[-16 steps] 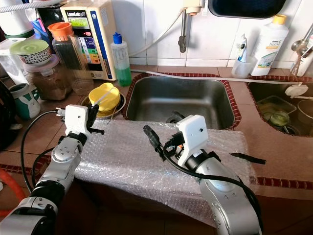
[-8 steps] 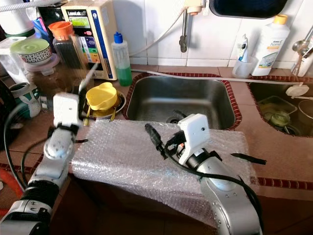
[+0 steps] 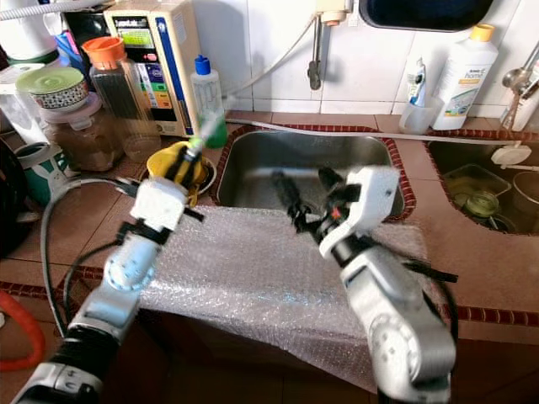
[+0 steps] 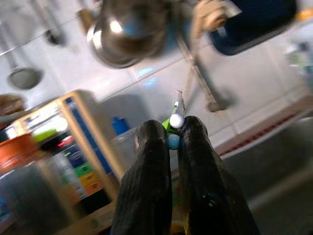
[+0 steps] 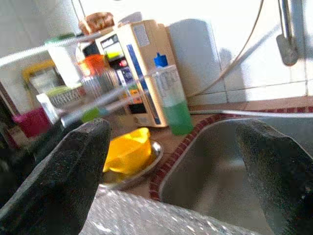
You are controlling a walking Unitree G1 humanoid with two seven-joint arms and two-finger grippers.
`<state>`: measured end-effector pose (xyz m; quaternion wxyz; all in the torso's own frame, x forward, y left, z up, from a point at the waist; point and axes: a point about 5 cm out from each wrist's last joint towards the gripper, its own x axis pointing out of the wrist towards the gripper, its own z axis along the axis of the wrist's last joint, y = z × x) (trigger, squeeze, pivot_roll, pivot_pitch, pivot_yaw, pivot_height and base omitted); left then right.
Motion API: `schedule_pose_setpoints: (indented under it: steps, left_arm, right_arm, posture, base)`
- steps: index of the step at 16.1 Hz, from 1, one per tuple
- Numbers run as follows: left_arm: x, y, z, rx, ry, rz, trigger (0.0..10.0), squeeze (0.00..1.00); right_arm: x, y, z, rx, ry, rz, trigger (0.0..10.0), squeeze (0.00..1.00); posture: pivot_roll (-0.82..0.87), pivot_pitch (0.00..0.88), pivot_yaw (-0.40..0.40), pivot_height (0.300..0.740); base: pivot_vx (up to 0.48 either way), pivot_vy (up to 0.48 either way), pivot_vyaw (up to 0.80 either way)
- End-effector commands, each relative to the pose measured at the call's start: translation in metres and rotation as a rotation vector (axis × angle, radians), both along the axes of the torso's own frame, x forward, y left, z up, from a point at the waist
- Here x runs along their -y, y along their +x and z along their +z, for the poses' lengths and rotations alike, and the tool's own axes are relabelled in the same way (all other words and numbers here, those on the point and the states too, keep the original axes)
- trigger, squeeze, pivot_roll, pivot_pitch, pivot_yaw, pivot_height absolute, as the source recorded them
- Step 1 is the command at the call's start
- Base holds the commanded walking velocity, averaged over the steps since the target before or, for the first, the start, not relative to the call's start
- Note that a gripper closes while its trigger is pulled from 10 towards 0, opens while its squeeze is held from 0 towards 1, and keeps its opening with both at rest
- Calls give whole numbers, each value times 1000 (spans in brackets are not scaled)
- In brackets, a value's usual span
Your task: Kitchen organization
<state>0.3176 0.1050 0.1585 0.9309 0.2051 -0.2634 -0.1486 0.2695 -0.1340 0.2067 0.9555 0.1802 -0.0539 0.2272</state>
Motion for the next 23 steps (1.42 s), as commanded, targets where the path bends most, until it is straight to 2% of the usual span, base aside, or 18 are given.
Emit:
schedule_pose_setpoints:
  steps: [1, 2, 3, 4, 7, 8, 12, 13, 14, 15, 18, 19, 21, 22, 23]
  left_arm:
    - [14, -6, 6, 53, 43, -82, 0, 0]
    - [27, -11, 7, 67, 60, -154, 0, 0]
    - [34, -13, 8, 69, 61, -183, 0, 0]
    - [48, -16, 7, 48, 41, -252, 2902, 0]
    - [61, -19, 9, 62, 46, -297, 2941, 0]
    - [64, -19, 11, 67, 41, -304, 3255, 0]
    - [70, -21, 12, 70, 39, -333, 3725, 0]
    - [71, -22, 11, 70, 38, -338, 4000, 0]
    - [75, -23, 11, 74, 38, -351, 4078, 0]
    - [76, -24, 11, 75, 39, -353, 4078, 0]
    - [79, -25, 11, 75, 40, -364, 4196, 0]
    - [79, -25, 11, 78, 46, -365, 4235, 0]
    - [79, -26, 9, 79, 60, -364, 4431, 0]
    - [79, -27, 8, 91, 88, -365, 6118, 0]
    - [78, -28, 7, 107, 112, -362, 8235, 0]
  right_arm:
    - [2, 4, 3, -20, 44, 2, 10000, 0]
    - [2, 7, 4, -31, 60, 7, 10000, 0]
    - [2, 9, 4, -43, 69, 13, 10000, 0]
    - [0, 13, 5, -61, 82, 30, 10000, 1000]
    - [-2, 16, 6, -75, 104, 40, 10000, 1000]
    - [-4, 17, 6, -87, 114, 43, 10000, 1000]
    - [-7, 22, 5, -128, 185, 46, 10000, 1000]
    - [-10, 25, 6, -135, 204, 56, 10000, 624]
    - [-14, 28, 6, -150, 235, 65, 10000, 0]
    - [-14, 29, 6, -152, 239, 66, 10000, 0]
    - [-19, 44, 4, -203, 258, 41, 10000, 0]
    - [-16, 51, 6, -225, 292, 8, 0, 0]
    - [-11, 56, 5, -254, 311, -31, 0, 0]
    - [-9, 58, 7, -261, 313, -44, 0, 0]
    - [-8, 59, 7, -271, 299, -62, 0, 0]
  posture:
    - [-176, 1, 59, 740]
    - [-174, 2, 57, 740]
    - [-173, 4, 54, 740]
    - [-172, 7, 52, 740]
    - [-173, 11, 46, 740]
    - [-174, 14, 46, 740]
    - [-178, 21, 44, 740]
    - [-178, 21, 44, 740]
    - [-183, 23, 42, 740]
    - [-183, 23, 42, 740]
    - [-182, 27, 38, 740]
    - [-177, 26, 36, 740]
    - [-177, 26, 36, 740]
    - [-173, 29, 36, 740]
    - [-173, 29, 36, 740]
  base:
    - [0, 0, 0]
    - [0, 0, 0]
    - [0, 0, 0]
    - [0, 0, 0]
    - [0, 0, 0]
    - [0, 0, 0]
    - [0, 0, 0]
    - [0, 0, 0]
    - [0, 0, 0]
    - [0, 0, 0]
    - [0, 0, 0]
    - [0, 0, 0]
    - [0, 0, 0]
    - [0, 0, 0]
    - [0, 0, 0]
